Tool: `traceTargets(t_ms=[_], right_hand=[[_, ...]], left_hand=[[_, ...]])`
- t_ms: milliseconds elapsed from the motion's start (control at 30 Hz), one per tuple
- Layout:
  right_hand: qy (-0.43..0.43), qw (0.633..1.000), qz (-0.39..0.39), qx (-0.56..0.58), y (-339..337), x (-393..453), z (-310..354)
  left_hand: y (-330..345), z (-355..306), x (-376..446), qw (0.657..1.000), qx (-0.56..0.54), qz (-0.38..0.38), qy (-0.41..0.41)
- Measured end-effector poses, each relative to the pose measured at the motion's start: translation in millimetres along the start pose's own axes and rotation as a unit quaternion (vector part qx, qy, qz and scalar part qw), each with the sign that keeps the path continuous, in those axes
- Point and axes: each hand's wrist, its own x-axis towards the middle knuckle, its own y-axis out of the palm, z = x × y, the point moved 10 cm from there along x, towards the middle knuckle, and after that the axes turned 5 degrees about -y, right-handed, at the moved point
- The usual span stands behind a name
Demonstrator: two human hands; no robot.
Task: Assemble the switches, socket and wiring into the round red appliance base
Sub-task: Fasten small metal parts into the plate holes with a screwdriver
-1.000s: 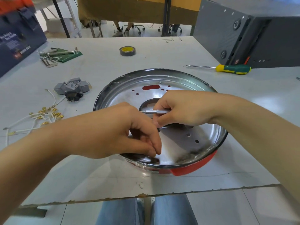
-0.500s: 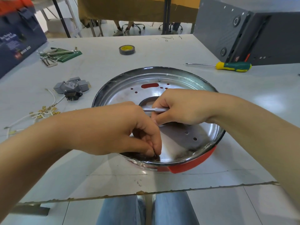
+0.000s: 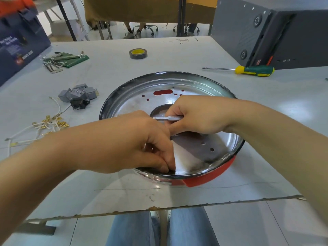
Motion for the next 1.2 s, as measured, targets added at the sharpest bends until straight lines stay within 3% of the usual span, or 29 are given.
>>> traceTargets(t_ms=[1033, 1200], right_hand=[[-0.013, 1.000, -0.024, 0.007, -3.1, -5.2, 4.9], [-0.025, 0.996, -0.077, 0.033, -12.9, -10.6, 9.1]], left_hand=[[1.8, 8.5, -2.4, 0.998, -0.036, -0.027, -0.037], [1.2, 7.6, -3.5, 0.998, -0.025, -0.038, -0.035]])
